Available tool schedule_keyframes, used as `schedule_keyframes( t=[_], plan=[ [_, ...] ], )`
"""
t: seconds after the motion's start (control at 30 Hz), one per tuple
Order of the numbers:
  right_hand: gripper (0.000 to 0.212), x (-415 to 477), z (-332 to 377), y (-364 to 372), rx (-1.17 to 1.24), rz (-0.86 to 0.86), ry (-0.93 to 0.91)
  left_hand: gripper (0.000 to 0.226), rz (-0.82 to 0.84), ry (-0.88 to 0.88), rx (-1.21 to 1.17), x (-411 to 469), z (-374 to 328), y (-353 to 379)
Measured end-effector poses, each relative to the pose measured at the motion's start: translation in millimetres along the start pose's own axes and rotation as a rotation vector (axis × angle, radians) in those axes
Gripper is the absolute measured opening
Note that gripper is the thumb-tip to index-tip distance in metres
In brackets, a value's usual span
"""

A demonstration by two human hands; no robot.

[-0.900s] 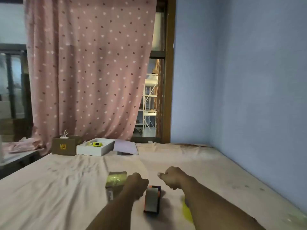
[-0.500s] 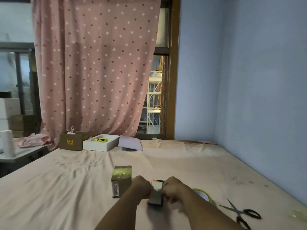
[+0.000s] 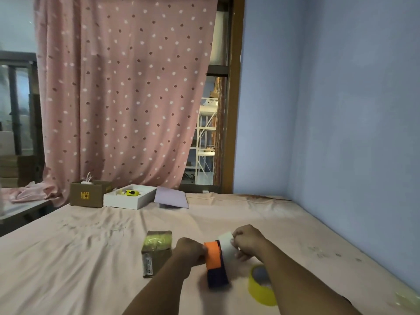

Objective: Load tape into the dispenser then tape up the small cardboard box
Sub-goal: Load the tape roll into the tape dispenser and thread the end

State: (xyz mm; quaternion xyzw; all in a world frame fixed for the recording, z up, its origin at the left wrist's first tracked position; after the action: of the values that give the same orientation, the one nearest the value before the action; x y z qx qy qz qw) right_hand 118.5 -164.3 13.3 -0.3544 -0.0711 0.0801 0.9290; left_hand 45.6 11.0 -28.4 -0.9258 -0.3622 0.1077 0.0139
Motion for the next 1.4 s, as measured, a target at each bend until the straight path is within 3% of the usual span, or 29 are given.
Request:
schedule_keyframes(
  t=[0.07,0.23,0.43,0.63,0.77,0.97,1.07,1.17,1.3,1.4],
  plan=[
    [0.017,7.8,-5.3,-7.0,-0.097,-0.1,-0.052,0.005,0.04,0.012,-0.016,0.0,-1.2,2.4],
    [0.029,15.7,-23.3,-14.1,-0.597,-0.23,-0.177,0.004,0.038,0.013,0.029,6.4,6.3,-1.0],
    [0.027,28.5,-51.0,-12.9,-0.692,-0.276,-0.119,0.003,0.076,-0.009,-0.018,18.3,24.5,-6.9],
    [0.036,40.3,-65.0,-3.6,-0.585,-0.13,-0.03,0.01,0.12,0.039,0.017,25.2,23.0,1.3],
    [0.029,43.7,-70.9,-0.4,-0.574,-0.026,-0.01,0.013,0.11,0.05,0.042,25.7,22.9,3.1],
    [0.048,38.1,-63.2,-24.1,-0.512,0.023,-0.042,0.008,0.083,0.045,0.073,26.0,22.8,3.7],
    [0.063,20.6,-53.0,-32.4,-0.451,0.27,0.079,0.004,0.075,0.039,0.061,27.0,23.2,4.4],
    [0.055,5.3,-51.2,-33.2,-0.481,0.521,0.138,0.003,0.063,0.033,0.058,26.2,23.8,4.5],
    [0.059,0.7,-57.1,-28.0,-0.652,0.458,0.031,0.008,0.053,0.001,0.043,23.0,24.6,5.3],
    [0.045,0.1,-64.9,-26.8,-0.576,0.435,0.038,0.008,0.069,-0.021,0.033,23.8,26.3,6.2]
  ],
)
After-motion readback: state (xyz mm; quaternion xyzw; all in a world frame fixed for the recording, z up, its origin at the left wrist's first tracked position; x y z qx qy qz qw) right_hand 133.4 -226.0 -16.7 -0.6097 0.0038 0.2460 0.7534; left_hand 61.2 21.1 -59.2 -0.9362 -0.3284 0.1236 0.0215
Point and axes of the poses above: each hand's wrist, its own x-axis towards the middle knuckle, its own y-axis out of the palm, z = x × y, the point moved 2 cm from there along x, towards the middle knuckle, and after that the axes turned 11 degrees about -z, right-handed, at the moved point
